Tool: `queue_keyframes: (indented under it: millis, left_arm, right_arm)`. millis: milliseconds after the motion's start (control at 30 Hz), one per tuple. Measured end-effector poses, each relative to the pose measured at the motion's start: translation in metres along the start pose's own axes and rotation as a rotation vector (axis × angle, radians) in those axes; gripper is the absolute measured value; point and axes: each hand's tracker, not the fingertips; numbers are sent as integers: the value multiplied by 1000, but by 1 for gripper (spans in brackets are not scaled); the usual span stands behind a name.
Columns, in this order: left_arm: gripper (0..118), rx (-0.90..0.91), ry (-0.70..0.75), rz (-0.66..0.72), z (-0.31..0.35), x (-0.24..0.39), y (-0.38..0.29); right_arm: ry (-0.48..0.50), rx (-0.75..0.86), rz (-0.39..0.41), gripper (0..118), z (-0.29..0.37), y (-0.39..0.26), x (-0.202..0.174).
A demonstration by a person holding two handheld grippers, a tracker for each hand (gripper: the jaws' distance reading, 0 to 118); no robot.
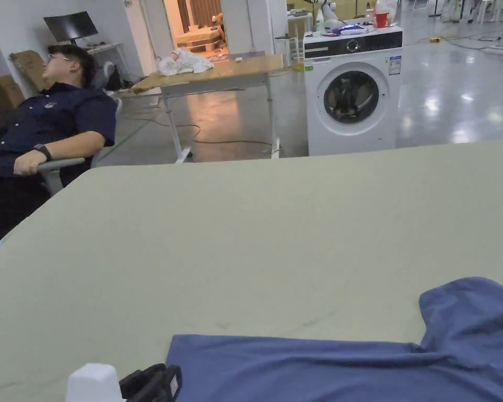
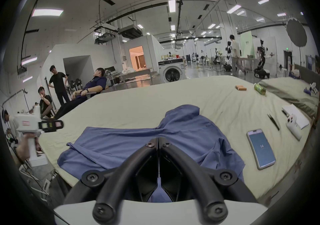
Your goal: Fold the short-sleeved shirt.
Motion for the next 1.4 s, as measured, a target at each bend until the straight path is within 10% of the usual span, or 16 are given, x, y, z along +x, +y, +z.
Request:
queue_keyframes:
  millis: [133,333,400,467,667,733,767,833,1100,1233,1400]
  left_arm:
    - [61,-175,62,-62,-83,-29,30]
    - [62,-359,171,40,-166,-63,31]
    - [51,-418,177,41,-183,-67,28]
    - [15,-511,152,96,-197,-69,17]
    - [3,-510,177,-60,-205,-51,15]
    - [3,-537,177,-76,-208,-50,18]
    - [3,-550,181,-59,-210,-50,20]
    - [3,-587,179,-64,-214,-49,26]
    - [3,-626,192,-59,-209,-36,32]
    - [3,-629,207,-44,-211,-33,31]
    - [3,-632,204,-71,-210,-30,32]
  right_arm:
    - [8,-9,-58,0,4,-1,11]
    - [-91,-33,-59,0,21,-11,31]
    - [-112,-55,-75,0,26,-17,43]
    - [-145,-85,-102,0,27,-20,54]
    - [-135,-99,-156,2,-2,4,87]
    - [-147,-152,-85,38,-34,28,99]
    - [-154,-200,-41,74,-55,41,105]
    - [-157,-258,19,89,-98,63,115]
    - [-255,-671,81,84,-278,98,165]
    - [-293,-781,64,55,-316,72,169]
    - [-286,-718,269,3,-300,72,142]
